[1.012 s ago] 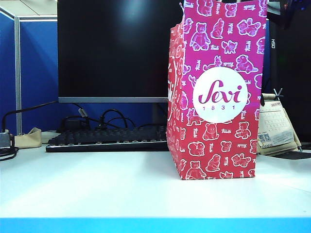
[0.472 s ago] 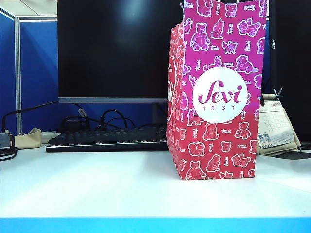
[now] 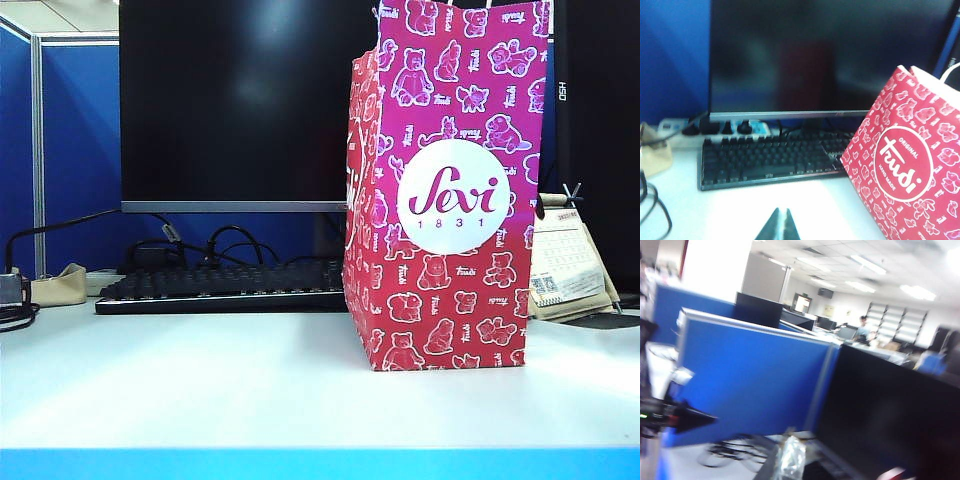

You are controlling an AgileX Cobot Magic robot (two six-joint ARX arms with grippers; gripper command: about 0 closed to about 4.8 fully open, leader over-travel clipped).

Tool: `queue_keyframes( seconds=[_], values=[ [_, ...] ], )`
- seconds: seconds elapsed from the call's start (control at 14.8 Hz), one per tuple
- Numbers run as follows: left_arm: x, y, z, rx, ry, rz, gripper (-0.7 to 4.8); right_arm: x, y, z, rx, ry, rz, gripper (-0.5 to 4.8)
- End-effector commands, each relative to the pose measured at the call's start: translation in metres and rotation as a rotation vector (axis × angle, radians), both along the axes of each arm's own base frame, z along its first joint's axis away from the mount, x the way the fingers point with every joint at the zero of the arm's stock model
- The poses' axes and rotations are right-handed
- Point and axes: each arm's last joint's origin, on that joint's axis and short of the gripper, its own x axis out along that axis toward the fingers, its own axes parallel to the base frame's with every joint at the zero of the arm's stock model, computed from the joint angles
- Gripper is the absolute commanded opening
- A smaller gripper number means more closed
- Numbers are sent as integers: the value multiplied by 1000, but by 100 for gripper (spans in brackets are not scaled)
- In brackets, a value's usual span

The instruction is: Open the paper bag and put two oranges into the paper bag.

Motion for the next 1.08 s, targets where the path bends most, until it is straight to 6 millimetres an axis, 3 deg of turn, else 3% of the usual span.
queue_keyframes(
  seconds=[0.07, 0.2, 0.4, 0.54, 0.88, 1.08],
  values=[
    [0, 0, 0, -5, 9, -1, -5, 18, -9, -41, 181, 94, 138, -6],
    [0, 0, 0, -5, 9, -1, -5, 40, -14, -74, 269, 248, 203, -6],
    [0, 0, 0, -5, 10, 0, -5, 56, -22, -105, 424, 290, 160, -6],
    [0, 0, 0, -5, 10, -1, -5, 64, -25, -128, 427, 303, 116, -6],
    [0, 0, -1, -4, 13, 2, -5, 73, -26, -225, 466, 615, 85, -6],
    [-1, 0, -2, -3, 23, 1, -5, 85, -24, -247, 423, 719, 10, -6]
  ],
)
